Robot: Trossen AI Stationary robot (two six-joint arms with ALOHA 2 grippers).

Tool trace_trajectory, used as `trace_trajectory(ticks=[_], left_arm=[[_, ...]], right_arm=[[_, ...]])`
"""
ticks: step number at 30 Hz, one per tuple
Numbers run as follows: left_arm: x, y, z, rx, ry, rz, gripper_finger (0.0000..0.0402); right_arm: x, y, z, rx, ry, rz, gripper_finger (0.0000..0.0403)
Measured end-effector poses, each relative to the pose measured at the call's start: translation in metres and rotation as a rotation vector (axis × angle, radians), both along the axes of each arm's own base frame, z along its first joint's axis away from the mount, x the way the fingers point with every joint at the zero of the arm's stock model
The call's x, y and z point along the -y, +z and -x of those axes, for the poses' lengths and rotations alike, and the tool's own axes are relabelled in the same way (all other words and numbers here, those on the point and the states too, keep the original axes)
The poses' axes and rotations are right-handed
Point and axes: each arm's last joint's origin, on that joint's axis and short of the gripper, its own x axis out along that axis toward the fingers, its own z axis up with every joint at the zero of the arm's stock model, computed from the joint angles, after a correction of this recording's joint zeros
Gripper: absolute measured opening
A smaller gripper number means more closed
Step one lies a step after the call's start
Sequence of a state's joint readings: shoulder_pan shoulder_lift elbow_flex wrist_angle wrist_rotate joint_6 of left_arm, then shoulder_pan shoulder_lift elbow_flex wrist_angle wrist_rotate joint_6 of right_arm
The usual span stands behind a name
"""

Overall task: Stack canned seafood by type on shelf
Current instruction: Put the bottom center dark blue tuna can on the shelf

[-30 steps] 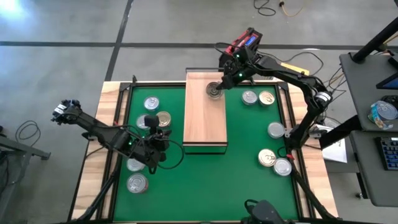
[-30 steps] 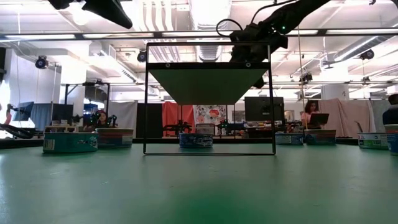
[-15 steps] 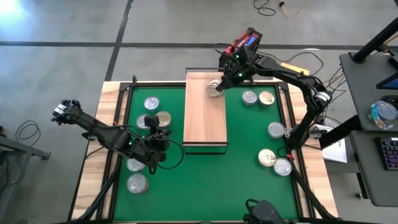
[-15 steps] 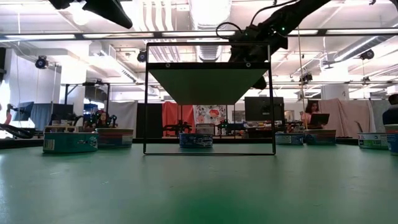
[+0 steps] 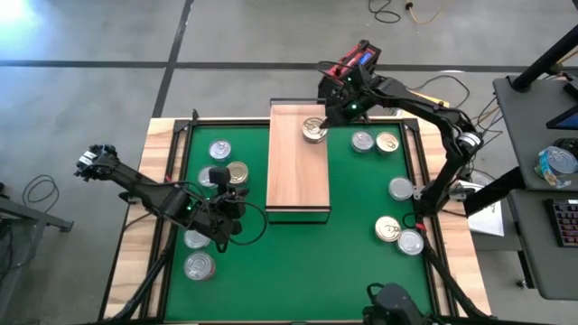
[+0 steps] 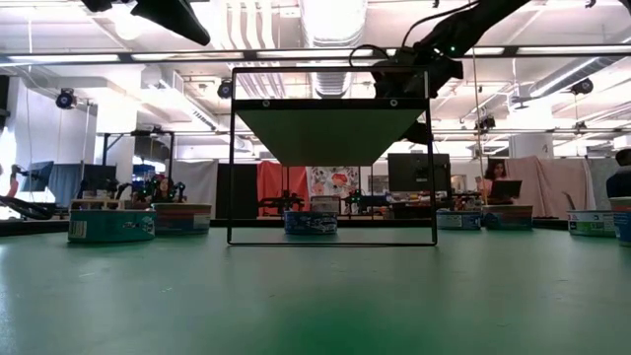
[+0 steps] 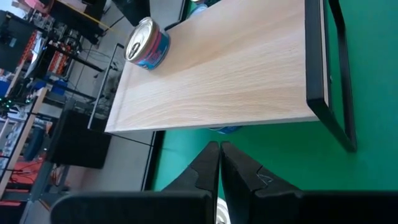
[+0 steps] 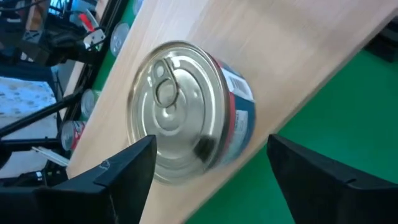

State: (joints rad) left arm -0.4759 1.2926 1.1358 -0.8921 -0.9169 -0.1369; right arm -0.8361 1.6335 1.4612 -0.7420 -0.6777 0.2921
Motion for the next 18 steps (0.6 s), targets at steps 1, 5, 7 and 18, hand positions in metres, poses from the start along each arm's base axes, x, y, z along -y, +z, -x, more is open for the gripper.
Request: trace_trajectory(ticks=[1, 5, 7, 18], left_arm=[[0.0, 0.0, 0.0, 0.002, 0.002, 0.003, 0.0], [0.0, 0.0, 0.0, 0.006, 0.005, 0.01, 0.0], [0.0, 0.0, 0.0, 0.008, 0.007, 0.017, 0.0], [0.0, -0.01, -0.001, 0.006, 0.0, 0.016, 0.0]], right_arm=[[-0.001, 0.002, 0.002, -0.003, 0.008, 0.02, 0.0292], [-0.015, 0.025, 0.009, -0.072, -0.001, 0.252, 0.028], [-0.028, 0.037, 0.011, -0.119, -0.002, 0.393, 0.0271], [-0.123, 0.015, 0.025, 0.072, 0.196, 0.61, 0.0121]])
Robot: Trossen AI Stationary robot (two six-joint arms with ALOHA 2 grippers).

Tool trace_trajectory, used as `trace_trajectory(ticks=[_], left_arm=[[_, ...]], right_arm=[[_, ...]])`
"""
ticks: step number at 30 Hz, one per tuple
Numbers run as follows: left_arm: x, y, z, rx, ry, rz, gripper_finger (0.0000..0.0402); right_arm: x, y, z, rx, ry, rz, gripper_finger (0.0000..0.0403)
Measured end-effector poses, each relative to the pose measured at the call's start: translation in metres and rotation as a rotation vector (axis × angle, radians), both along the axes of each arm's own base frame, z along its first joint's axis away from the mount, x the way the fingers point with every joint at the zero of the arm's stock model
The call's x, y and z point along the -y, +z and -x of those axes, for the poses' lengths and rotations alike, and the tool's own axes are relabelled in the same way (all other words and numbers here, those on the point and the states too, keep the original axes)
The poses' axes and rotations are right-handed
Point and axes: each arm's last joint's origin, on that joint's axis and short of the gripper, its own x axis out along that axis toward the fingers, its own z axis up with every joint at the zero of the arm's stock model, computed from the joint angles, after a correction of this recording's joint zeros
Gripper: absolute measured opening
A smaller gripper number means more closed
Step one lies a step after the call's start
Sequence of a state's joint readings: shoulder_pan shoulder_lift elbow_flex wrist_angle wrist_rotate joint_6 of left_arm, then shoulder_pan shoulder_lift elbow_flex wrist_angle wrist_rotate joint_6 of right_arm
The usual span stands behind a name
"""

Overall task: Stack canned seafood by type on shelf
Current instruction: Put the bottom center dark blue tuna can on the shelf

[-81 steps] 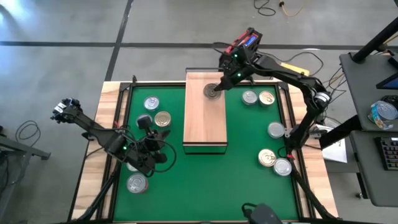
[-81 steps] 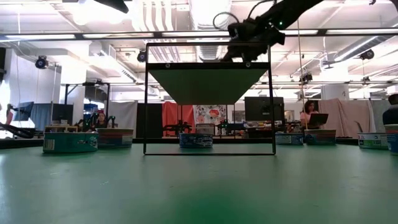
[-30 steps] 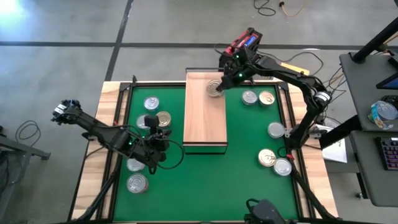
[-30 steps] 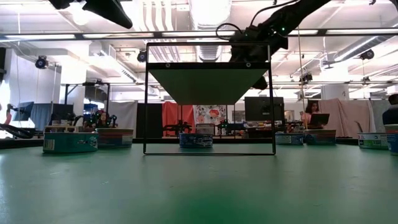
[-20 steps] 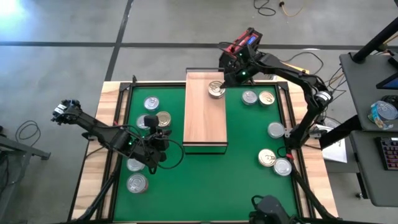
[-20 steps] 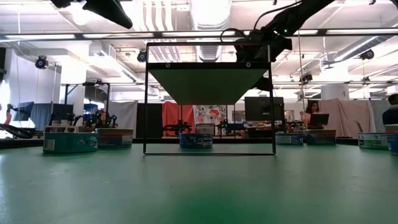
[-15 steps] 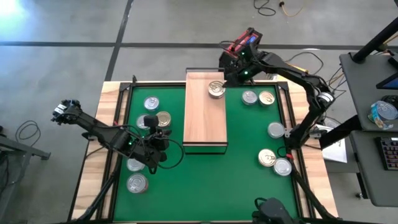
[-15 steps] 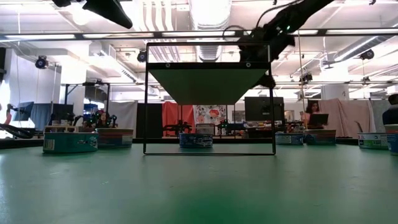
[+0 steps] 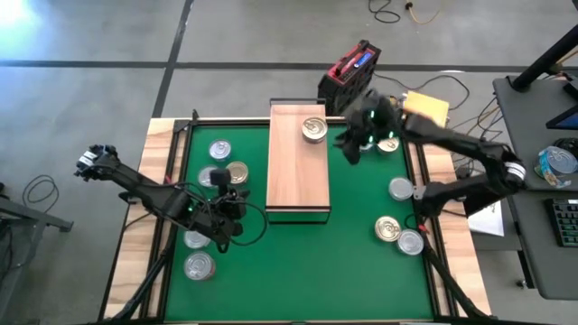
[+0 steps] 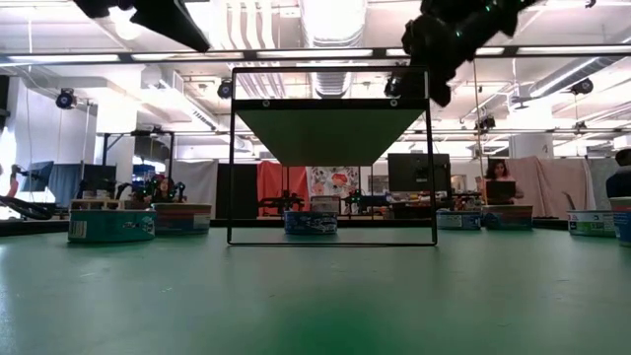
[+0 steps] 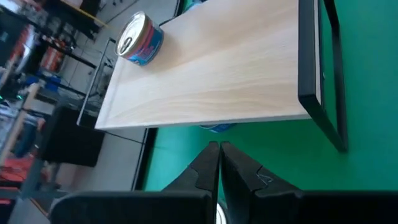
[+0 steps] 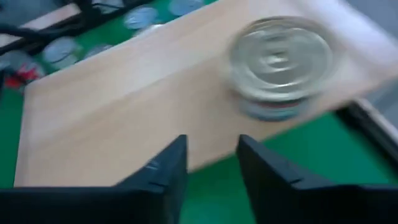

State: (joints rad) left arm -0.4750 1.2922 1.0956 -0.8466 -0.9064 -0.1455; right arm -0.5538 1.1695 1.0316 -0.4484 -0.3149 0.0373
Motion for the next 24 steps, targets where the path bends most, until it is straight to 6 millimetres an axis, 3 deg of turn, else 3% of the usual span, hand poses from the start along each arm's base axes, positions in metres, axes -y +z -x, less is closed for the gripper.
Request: trace_trajectory(ticks=[5, 9, 15, 24], left_arm=[[0.001, -0.006, -0.005, 0.041, -0.003, -0.081, 0.0], [0.0, -0.006, -0.005, 0.062, 0.019, -0.085, 0.0], [0.0, -0.006, -0.005, 0.073, 0.027, -0.075, 0.0], [-0.001, -0.005, -0.004, 0.084, 0.05, -0.109, 0.0]], right_arm=[[-0.015, -0.029, -0.01, 0.145, 0.05, 0.08, 0.0022], [-0.013, -0.043, -0.015, 0.129, -0.052, 0.145, 0.0012], [-0.01, -0.058, -0.031, 0.122, -0.073, 0.179, 0.0009], [-0.001, -0.066, -0.053, 0.066, -0.154, 0.219, 0.0009]])
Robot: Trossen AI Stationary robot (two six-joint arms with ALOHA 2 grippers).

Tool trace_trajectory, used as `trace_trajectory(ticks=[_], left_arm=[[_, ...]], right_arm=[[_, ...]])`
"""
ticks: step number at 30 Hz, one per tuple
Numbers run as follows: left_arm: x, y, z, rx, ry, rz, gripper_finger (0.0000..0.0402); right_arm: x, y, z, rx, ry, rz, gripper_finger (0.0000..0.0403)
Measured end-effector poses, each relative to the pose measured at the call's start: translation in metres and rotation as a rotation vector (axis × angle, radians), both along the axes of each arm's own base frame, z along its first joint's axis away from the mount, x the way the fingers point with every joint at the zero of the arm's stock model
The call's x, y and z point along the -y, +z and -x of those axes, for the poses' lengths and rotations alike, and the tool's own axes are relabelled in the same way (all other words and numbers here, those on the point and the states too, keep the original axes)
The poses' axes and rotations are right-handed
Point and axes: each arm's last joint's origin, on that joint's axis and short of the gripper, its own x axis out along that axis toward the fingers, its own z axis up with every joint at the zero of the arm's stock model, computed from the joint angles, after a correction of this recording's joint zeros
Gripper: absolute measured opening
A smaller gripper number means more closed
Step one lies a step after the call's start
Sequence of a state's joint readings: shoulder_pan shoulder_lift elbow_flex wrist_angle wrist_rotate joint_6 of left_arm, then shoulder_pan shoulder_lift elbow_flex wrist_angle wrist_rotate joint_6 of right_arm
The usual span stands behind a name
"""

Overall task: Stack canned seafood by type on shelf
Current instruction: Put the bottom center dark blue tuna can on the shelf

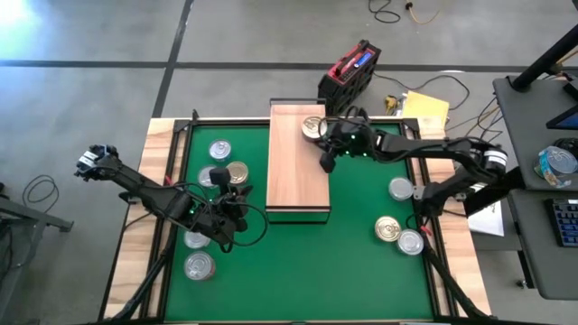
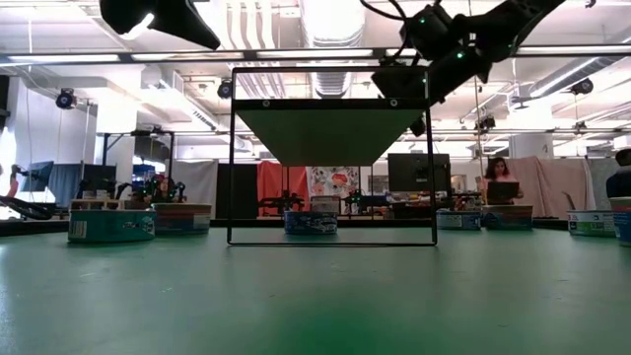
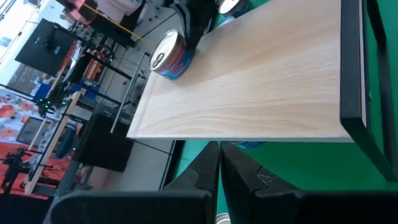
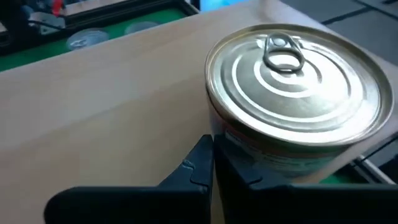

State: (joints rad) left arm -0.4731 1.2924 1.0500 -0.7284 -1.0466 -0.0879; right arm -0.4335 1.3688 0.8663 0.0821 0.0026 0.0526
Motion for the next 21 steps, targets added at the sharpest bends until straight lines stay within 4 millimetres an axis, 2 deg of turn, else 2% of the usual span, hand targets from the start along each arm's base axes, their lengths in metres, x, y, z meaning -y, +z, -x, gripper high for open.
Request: trace_trajectory(ticks=[9, 21], left_arm=[[-0.001, 0.0, 0.001, -0.008, 0.005, -0.013, 0.0], [-0.001, 0.0, 0.001, 0.0, 0.011, -0.008, 0.0]], right_arm=[[0.009, 0.007, -0.014, -0.019, -0.042, 0.039, 0.0009], [0.015, 0.016, -0.014, -0.088, -0.087, 0.104, 0.0009]])
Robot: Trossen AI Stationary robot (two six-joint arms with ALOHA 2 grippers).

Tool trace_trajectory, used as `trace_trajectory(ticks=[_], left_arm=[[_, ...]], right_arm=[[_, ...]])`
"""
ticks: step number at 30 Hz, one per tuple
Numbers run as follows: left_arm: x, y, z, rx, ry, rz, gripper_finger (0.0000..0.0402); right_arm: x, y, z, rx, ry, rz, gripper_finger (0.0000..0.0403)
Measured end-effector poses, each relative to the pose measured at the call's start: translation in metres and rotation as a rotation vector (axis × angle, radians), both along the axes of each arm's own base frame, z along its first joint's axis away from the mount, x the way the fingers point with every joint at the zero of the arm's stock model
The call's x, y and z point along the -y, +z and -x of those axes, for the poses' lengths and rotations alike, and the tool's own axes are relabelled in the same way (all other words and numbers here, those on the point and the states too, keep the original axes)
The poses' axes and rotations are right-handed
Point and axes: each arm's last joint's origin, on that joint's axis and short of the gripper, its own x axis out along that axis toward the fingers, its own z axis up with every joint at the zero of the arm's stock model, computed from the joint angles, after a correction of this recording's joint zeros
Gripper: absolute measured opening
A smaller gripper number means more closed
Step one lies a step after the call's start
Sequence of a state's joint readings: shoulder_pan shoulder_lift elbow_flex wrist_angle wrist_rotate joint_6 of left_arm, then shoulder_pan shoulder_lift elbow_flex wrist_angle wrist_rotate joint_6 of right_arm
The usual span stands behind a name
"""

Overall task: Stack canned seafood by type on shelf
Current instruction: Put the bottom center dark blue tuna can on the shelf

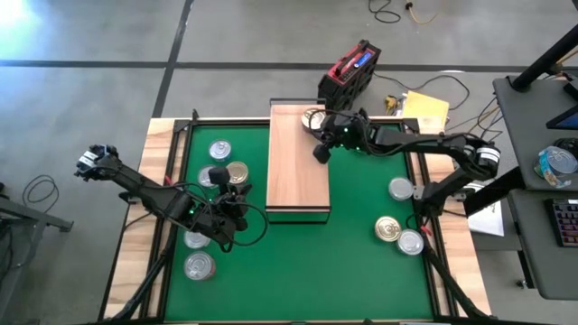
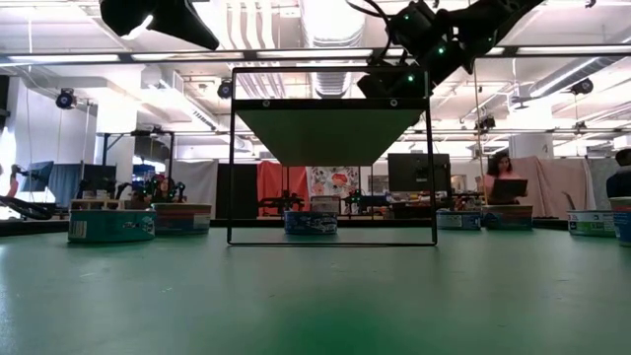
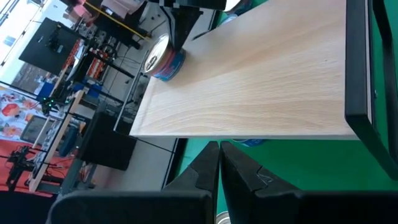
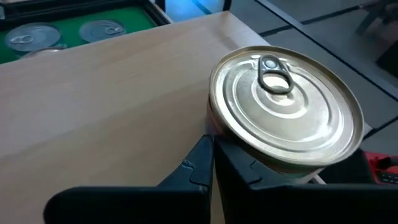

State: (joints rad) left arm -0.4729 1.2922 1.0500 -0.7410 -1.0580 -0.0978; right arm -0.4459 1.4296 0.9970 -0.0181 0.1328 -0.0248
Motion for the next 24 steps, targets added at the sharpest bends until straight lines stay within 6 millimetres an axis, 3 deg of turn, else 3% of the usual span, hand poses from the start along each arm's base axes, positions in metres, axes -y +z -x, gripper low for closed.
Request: trace_trajectory(ticks=[17, 24], left_arm=[[0.0, 0.0, 0.0, 0.002, 0.001, -0.001, 0.0], [0.0, 0.0, 0.0, 0.002, 0.001, -0.001, 0.0]], right_arm=[[0.012, -0.012, 0.001, -0.037, -0.034, -0.015, 0.0009], [0.003, 0.003, 0.008, -0.004, -0.024, -0.027, 0.0009]])
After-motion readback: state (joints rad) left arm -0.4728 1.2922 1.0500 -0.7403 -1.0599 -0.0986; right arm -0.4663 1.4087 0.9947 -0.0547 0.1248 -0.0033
